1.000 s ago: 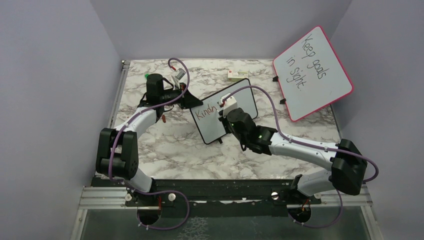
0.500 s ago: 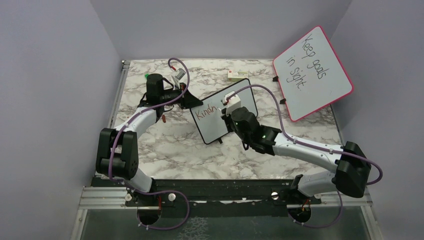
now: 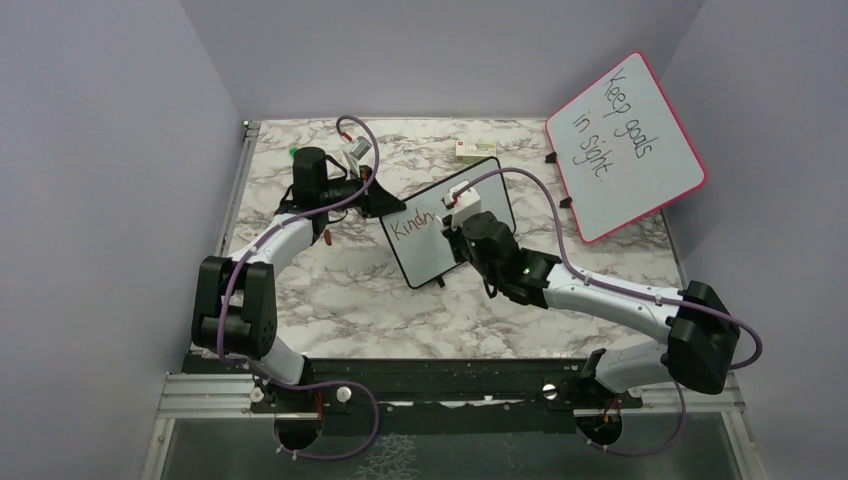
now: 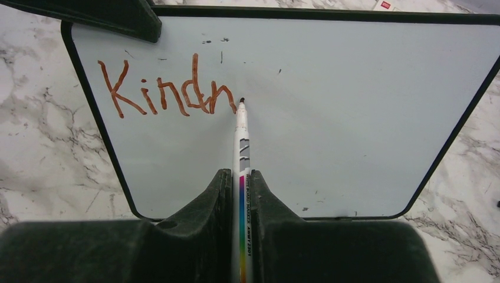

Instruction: Write a sentence on the whiteboard

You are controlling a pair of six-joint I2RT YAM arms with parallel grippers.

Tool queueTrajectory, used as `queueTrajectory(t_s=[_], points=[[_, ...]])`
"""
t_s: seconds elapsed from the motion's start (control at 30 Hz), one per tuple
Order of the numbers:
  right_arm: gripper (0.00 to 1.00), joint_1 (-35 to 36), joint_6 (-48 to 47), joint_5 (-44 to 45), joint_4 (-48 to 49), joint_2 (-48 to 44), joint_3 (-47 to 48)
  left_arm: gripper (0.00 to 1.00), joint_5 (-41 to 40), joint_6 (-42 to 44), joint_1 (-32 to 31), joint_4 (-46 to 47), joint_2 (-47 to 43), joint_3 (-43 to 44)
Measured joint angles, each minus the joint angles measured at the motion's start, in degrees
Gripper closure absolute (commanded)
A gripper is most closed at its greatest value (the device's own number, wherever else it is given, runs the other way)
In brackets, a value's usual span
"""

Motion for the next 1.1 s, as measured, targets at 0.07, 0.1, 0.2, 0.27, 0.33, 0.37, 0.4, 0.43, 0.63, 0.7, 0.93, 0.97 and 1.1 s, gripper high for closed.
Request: queueTrajectory(t_s=[0.07,0.1,0.2,0.27,0.33,0.37,0.4,0.43,0.63,0.7,0.93,0.97,1.1], points=[[0.99,0.0,0.0,-0.3,0.0,0.3,0.0,1.00,0.0,0.0,0.0,0.0,0.0,0.0],[0.99,0.0,0.0,-0.5,0.0,0.4,0.0,1.00,0.0,0.0,0.0,0.0,0.0,0.0],[0.99,0.0,0.0,-0.6,0.1,0.8,0.0,1.00,0.0,0.0,0.0,0.0,0.0,0.0],[0.99,0.0,0.0,-0.6,0.3,0.9,0.0,1.00,0.0,0.0,0.0,-0.1,0.0,0.0],[0.99,-0.1,0.0,-0.5,0.3,0.9,0.0,1.00,0.0,0.0,0.0,-0.1,0.0,0.0],[0.99,-0.1,0.0,-0.5,0.3,0.9,0.0,1.00,0.0,0.0,0.0,-0.1,0.0,0.0],[0.99,-0.2,0.0,-0.5,0.3,0.9,0.0,1.00,0.0,0.0,0.0,-0.1,0.0,0.0],[0.99,-0.2,0.0,-0.5,0.4,1.0,0.0,1.00,0.0,0.0,0.0,-0.1,0.0,0.0],[0.99,-0.5,0.0,-0.4,0.3,1.0,0.0,1.00,0.0,0.0,0.0,-0.2,0.0,0.0],[0.99,-0.6,0.0,-0.4,0.3,1.0,0.0,1.00,0.0,0.0,0.0,-0.2,0.0,0.0],[0.99,-1.2,0.0,-0.1,0.3,1.0,0.0,1.00,-0.2,0.2,0.0,-0.2,0.0,0.0],[0.99,-1.2,0.1,-0.1,0.3,0.9,0.0,1.00,-0.2,0.2,0.0,-0.2,0.0,0.0],[0.99,-1.5,0.0,0.0,0.4,0.9,0.0,1.00,-0.2,0.2,0.0,-0.2,0.0,0.0]])
